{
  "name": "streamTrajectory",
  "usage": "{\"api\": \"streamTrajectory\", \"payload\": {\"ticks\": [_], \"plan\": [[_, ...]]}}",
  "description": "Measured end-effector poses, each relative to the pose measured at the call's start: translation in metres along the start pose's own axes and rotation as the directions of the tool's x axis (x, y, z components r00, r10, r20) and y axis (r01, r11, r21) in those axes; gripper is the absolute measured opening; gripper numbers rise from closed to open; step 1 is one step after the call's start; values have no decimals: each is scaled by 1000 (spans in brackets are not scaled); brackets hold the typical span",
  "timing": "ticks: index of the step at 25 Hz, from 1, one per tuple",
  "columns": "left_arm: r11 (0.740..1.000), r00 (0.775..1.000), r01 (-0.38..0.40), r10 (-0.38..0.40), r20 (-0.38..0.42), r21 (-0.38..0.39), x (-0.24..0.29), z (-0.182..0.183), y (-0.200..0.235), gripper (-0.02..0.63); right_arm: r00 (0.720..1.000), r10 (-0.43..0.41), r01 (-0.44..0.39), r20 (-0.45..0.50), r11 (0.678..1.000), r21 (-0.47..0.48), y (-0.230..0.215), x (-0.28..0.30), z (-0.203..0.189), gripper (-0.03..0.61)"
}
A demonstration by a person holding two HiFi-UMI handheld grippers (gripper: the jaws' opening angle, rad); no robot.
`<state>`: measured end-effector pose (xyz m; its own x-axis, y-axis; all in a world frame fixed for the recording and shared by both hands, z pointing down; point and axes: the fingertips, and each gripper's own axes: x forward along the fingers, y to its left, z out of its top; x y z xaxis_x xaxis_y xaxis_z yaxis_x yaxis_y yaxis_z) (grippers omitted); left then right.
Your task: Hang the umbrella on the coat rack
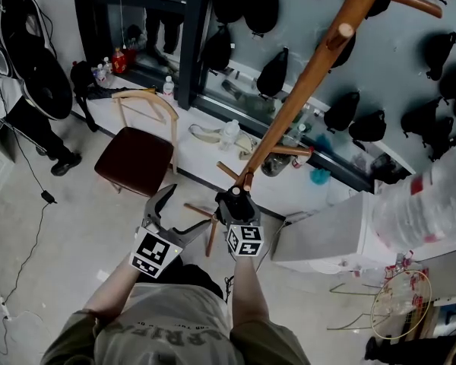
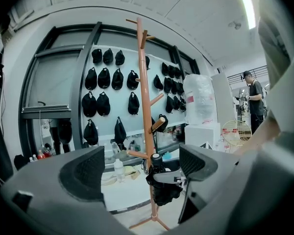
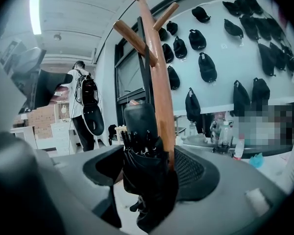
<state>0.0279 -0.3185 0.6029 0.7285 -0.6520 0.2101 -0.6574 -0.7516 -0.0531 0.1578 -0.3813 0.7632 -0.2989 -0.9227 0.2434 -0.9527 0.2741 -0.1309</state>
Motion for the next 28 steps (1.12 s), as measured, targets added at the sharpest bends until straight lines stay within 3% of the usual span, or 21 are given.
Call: {"api": "streamTrajectory", "payload": {"ticks": [10,17,22,28], "plan": [[998,1000,1,-2,-27,-56,-8,22,-3,460,999,1,-1,39,1000,13,8,-34,38,310],[995,998,-11,6,-60,-94,-29,68,-10,460,990,3,-1,141,1000,-9,35,-98,128,310],[991,997,-31,22,-74,-130,-45,95,-17,460,975,-10,29,221,996,-82,58,-149,199,310],[989,996,-72,64,-61,-131,-52,107,-20,459,948,-15,52,318,993,-108,67,-191,251,308]]}}
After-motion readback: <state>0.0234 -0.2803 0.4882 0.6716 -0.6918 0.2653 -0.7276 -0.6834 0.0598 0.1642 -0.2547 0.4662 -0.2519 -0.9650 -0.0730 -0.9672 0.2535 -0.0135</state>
